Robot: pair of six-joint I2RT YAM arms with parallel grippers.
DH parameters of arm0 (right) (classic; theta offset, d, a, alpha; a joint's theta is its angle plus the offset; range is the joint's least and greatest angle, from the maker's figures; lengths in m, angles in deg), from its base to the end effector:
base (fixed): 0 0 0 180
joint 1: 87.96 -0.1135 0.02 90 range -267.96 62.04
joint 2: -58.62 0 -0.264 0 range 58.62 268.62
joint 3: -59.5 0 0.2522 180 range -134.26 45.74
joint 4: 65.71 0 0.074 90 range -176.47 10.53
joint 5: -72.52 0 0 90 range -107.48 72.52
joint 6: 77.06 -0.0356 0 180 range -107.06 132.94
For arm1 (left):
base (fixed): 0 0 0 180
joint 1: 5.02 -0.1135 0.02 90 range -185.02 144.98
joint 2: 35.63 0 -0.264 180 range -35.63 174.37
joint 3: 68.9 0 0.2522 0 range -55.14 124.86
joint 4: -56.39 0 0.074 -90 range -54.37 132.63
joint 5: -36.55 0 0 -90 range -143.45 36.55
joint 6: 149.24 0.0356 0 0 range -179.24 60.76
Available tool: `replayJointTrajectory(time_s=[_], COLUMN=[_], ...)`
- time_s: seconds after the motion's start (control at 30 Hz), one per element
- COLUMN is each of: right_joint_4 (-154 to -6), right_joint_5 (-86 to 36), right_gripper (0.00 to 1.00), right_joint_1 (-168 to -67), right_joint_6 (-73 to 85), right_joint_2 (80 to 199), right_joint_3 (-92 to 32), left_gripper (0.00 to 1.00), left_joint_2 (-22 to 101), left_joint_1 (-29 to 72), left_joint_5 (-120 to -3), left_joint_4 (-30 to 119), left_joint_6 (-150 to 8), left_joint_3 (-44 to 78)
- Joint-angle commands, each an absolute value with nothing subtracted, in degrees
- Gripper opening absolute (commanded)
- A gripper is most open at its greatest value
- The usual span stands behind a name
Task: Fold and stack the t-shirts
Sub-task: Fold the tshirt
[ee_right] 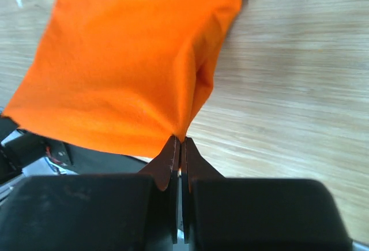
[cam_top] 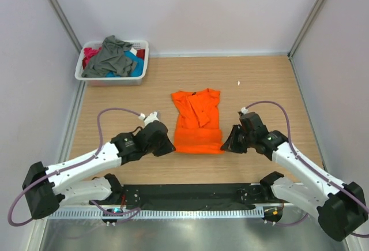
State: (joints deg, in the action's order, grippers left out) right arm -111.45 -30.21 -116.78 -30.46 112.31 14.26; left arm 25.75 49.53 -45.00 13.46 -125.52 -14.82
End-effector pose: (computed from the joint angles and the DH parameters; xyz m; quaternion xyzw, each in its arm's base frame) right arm 0.1511 0.0921 0.2010 0.0862 0.9424 0.2653 0.1847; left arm 0.1281 -0.1709 0.2293 -0.1208 0.9304 -0.2608 0.2277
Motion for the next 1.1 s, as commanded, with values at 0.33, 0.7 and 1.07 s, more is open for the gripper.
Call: replayJointTrajectory(time_s=[0.33, 0.7, 1.07], right_joint_4=[-119.37, -113.13, -109.96], right_joint_5=[-17.74, -21.25, -27.23], right_gripper=[0.01, 0.01, 0.01], right_joint_1=[-116.35, -106.34, -103.16], right_joint_6=[-24.69, -20.2, -17.65], right_joint_2=[129.45, 141.23, 154.5], right_joint_3=[-14.27, -23.68, -30.89], left_gripper=[0.0, 0.0, 0.0], left_joint_2=[33.43, 41.88, 49.27], left_joint_1=[45.18, 34.89, 30.23], left_joint_5=[-27.78, -31.56, -32.97], left_joint_4=[-2.03, 6.77, 10.28], left_joint_6=[-132.54, -130.52, -131.92], left_joint_3=[8.58, 13.76, 15.18])
